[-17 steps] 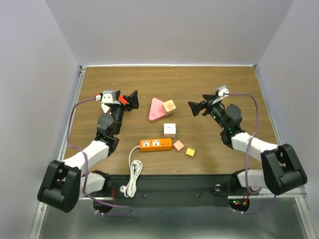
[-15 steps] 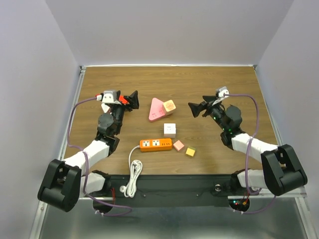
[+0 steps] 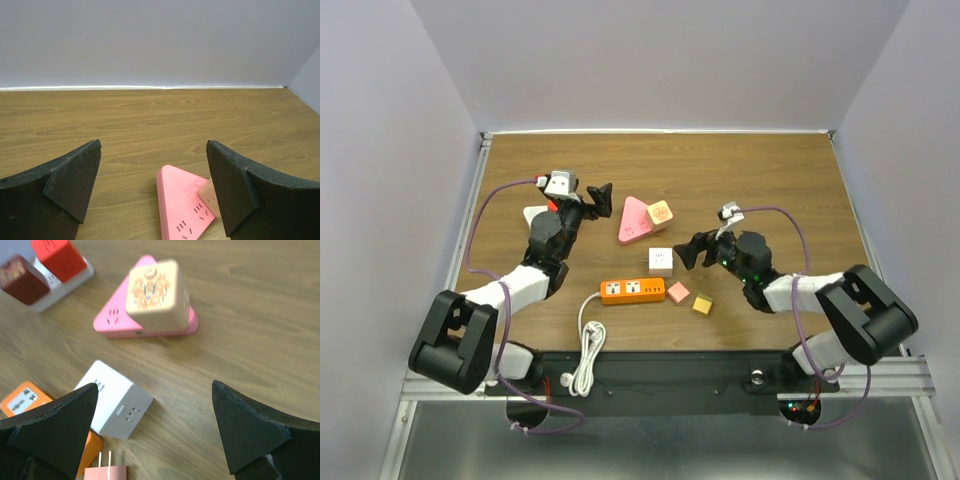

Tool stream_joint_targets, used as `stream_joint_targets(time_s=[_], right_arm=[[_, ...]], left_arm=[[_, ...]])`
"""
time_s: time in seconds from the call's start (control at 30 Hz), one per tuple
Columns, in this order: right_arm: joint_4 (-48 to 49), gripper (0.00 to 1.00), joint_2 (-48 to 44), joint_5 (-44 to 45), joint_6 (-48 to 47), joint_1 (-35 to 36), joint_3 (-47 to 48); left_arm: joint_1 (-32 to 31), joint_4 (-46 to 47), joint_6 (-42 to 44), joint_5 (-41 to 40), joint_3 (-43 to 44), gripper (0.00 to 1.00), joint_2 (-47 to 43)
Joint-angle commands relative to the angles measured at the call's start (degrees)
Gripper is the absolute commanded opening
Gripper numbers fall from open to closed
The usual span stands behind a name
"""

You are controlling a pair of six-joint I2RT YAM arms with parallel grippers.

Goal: Insert the plug

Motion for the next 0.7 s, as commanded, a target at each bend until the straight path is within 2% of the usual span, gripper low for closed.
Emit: stream_joint_targets(time_s=[0.0,0.67], right_arm=[[2.0,1.00,3.8,2.7,0.5,3.8,2.5],[0.8,1.00,10.3,17.1,1.1,17.5,5.6]], left_arm=[[-0.4,2.2,0.0,1.8,1.2,0.97,-1.8],[-0.5,2.4,-0.6,3.1,-0.4,0.97,-2.4]])
